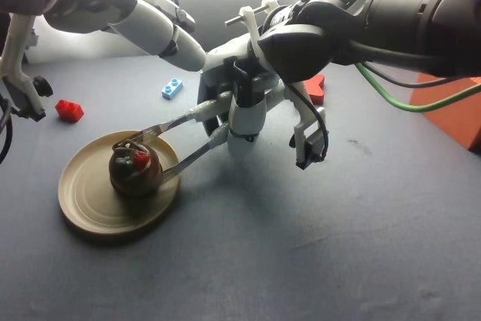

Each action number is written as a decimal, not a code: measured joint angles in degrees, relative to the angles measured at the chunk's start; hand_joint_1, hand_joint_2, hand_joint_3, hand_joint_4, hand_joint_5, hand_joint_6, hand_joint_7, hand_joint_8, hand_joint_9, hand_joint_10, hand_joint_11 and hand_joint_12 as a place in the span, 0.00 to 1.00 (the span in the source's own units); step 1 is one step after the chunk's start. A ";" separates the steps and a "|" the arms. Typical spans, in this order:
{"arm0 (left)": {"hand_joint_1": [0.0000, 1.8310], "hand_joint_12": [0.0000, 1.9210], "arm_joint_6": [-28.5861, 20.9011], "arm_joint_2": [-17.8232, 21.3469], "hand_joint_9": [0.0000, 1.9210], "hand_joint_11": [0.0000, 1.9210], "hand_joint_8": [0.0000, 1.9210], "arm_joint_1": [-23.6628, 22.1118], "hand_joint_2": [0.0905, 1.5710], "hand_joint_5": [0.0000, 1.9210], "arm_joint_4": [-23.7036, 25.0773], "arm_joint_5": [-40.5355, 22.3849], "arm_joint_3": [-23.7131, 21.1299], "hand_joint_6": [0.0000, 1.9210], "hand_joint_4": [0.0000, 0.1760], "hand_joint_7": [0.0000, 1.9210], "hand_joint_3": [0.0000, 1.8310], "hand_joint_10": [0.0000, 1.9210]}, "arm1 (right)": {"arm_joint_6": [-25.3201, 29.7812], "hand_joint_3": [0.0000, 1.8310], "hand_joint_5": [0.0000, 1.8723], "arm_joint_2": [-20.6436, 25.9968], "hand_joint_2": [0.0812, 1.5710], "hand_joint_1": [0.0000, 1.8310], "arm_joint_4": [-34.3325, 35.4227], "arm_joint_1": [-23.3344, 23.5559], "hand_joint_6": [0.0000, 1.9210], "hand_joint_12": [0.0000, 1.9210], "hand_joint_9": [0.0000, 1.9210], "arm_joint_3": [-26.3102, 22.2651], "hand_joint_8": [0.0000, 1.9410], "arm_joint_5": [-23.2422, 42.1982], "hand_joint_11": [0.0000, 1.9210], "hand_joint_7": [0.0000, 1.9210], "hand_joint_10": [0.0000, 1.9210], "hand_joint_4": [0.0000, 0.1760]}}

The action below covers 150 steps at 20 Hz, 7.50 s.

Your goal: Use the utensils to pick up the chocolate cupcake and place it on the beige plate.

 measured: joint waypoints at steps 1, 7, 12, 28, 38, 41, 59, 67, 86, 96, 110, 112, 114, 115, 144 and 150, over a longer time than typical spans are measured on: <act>0.32 0.15 0.11 0.04 0.07 0.00 0.00 0.00 0.72 0.09 -0.09 0.02 -0.02 0.00 0.00 0.08 0.00 0.00 | -0.09 0.00 0.38 0.00 0.76 0.74 0.00 0.00 0.63 0.77 0.41 0.00 0.67 0.02 0.26 0.40 0.76 0.00; 0.31 0.13 0.13 0.33 0.06 0.00 0.00 0.00 0.72 0.08 -0.02 0.02 -0.44 0.00 0.00 0.07 0.00 0.00 | -0.35 0.00 0.38 -0.02 0.76 0.74 -0.02 0.00 0.63 0.75 0.40 0.00 0.71 0.44 0.26 0.38 0.77 0.00; 0.32 0.11 0.15 0.33 0.05 0.00 0.00 0.07 0.73 0.08 0.00 0.04 -0.44 0.00 0.00 0.07 0.00 0.00 | -0.37 0.00 0.38 -0.11 0.76 0.74 -0.02 0.00 0.63 0.74 0.40 0.00 0.70 0.46 0.25 0.39 0.76 0.00; 0.33 0.15 0.83 0.33 0.07 0.00 0.00 0.07 0.71 0.09 -0.02 0.04 -0.44 0.00 0.00 0.08 0.00 0.00 | -0.94 0.00 0.47 -0.11 0.63 0.74 -0.02 0.00 0.04 0.69 0.37 0.00 0.23 1.40 0.22 0.43 0.43 0.00; 0.33 0.14 1.01 0.52 0.07 0.00 0.00 0.07 0.72 0.09 0.00 0.44 -0.44 0.00 0.00 0.08 0.00 0.00 | -1.97 0.00 0.48 -0.11 0.63 0.72 0.00 0.00 0.00 0.67 0.36 0.00 0.14 1.53 0.20 0.45 0.41 0.00; 0.31 0.14 1.01 0.57 0.06 0.00 0.00 0.07 0.72 0.08 -0.02 0.44 -0.44 0.00 0.00 0.07 0.00 0.00 | -2.16 0.00 0.47 -0.09 0.63 0.70 0.02 0.07 0.00 0.70 0.34 0.11 0.14 1.44 0.19 0.45 0.43 0.00; 0.34 0.14 1.01 0.87 0.06 0.00 0.00 0.07 0.72 0.09 -0.02 0.48 -0.46 0.00 0.00 0.08 0.00 0.00 | -2.32 0.00 0.43 0.07 0.62 0.65 -0.02 0.90 0.00 0.72 0.29 0.11 0.14 0.81 0.12 0.42 0.47 0.00; 0.35 0.15 1.01 0.87 0.07 0.00 0.00 0.07 0.71 0.09 -0.02 0.48 -0.46 0.00 0.00 0.08 0.00 0.00 | -1.99 0.00 0.41 0.07 0.61 0.62 -0.02 0.90 0.00 0.74 0.28 0.11 0.13 0.79 0.13 0.41 0.46 0.00; 0.33 0.14 1.01 0.87 0.06 0.00 0.00 0.07 0.73 0.08 -0.02 0.63 -0.46 0.00 0.00 0.08 0.00 0.00 | -1.31 0.00 0.41 -0.13 0.60 0.61 -0.02 1.18 0.00 0.75 0.26 0.11 0.13 0.76 0.10 0.40 0.47 0.00; 0.35 0.14 1.01 0.87 0.06 0.00 0.00 0.07 0.72 0.09 -0.02 0.79 -0.46 0.00 0.00 0.08 0.00 0.00 | 1.60 0.00 0.39 -0.13 0.60 0.60 -0.07 1.73 0.00 0.73 0.25 0.11 0.13 0.48 0.10 0.38 0.46 0.00; 0.33 0.14 1.01 0.87 0.05 0.00 0.00 0.07 0.72 0.08 -0.02 0.85 -0.44 0.00 0.00 0.06 0.00 0.00 | 3.89 0.00 0.38 -0.24 0.59 0.58 0.66 1.70 0.00 0.72 0.24 -0.31 0.12 -0.63 0.09 0.37 0.45 0.00; 0.34 0.14 1.01 1.01 0.05 0.00 0.00 0.07 0.71 0.09 -0.04 0.83 -0.46 0.00 0.00 0.07 0.00 0.00 | 3.89 0.00 0.38 -0.09 0.59 0.57 0.70 1.70 0.00 0.71 0.25 -0.33 0.12 -0.94 0.09 0.38 0.44 0.00; 0.35 0.15 1.01 1.11 0.06 0.00 0.00 0.07 0.71 0.09 -0.04 0.83 -0.46 0.00 0.00 0.08 0.00 0.00 | 3.89 0.00 0.38 1.11 0.59 0.58 0.70 1.70 0.00 0.72 0.25 -1.55 0.12 -1.29 0.08 0.38 0.45 0.00; 0.34 0.15 1.01 1.31 0.06 0.00 0.00 0.07 0.72 0.09 0.00 0.85 -0.48 0.00 0.00 0.07 0.00 0.00 | 3.87 0.00 0.38 2.23 0.59 0.59 0.74 1.81 0.00 0.72 0.25 -2.80 0.12 -1.40 0.09 0.38 0.45 0.00; 0.32 0.16 0.98 2.62 0.07 0.00 0.00 0.61 0.73 0.09 -0.13 0.85 -1.44 0.00 0.00 0.08 0.00 0.00 | -6.40 0.00 0.39 32.26 0.64 0.58 1.68 8.22 0.00 0.73 0.25 -35.23 0.18 -2.58 0.09 0.37 0.48 0.00; 0.31 0.18 0.98 2.62 0.08 0.00 0.00 0.61 0.73 0.09 0.00 0.90 -1.44 0.00 0.00 0.09 0.00 0.00 | -11.30 0.00 0.40 39.50 0.62 0.59 1.31 6.97 0.00 0.75 0.26 -38.25 0.18 -1.60 0.09 0.38 0.48 0.00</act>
